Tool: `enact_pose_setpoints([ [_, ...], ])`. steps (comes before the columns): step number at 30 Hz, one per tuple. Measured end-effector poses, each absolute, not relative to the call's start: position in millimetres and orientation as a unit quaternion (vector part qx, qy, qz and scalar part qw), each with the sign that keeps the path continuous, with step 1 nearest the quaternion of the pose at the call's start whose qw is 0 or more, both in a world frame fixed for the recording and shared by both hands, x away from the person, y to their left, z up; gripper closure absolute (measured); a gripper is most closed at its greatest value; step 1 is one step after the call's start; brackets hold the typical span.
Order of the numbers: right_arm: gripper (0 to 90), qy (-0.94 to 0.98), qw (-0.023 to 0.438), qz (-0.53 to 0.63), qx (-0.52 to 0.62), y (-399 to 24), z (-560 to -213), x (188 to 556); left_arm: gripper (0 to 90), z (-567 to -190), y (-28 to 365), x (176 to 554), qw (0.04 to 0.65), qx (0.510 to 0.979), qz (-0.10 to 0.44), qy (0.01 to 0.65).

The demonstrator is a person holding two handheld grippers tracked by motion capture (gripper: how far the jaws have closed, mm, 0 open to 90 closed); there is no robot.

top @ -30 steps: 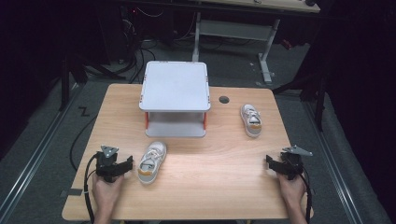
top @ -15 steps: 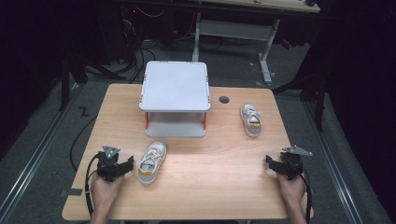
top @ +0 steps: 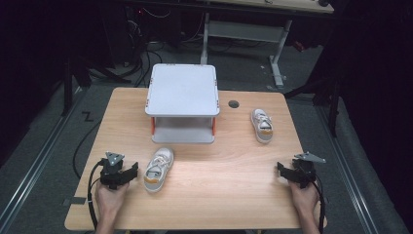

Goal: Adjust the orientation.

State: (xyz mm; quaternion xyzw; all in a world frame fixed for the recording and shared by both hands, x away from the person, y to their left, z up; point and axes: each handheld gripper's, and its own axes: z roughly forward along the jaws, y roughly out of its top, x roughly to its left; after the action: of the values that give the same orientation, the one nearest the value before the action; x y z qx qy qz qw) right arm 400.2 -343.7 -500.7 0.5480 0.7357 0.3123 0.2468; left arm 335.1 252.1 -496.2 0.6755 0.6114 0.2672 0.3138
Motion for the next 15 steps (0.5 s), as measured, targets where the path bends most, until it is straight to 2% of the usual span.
enact_pose_setpoints([
  [15, 30.9, 0.736, 0.246, 0.312, 0.547, -343.5, -500.7, 400.1, 38.6, -460.5, 246.5, 311.6, 0.362, 0.678, 0.253, 0.587],
])
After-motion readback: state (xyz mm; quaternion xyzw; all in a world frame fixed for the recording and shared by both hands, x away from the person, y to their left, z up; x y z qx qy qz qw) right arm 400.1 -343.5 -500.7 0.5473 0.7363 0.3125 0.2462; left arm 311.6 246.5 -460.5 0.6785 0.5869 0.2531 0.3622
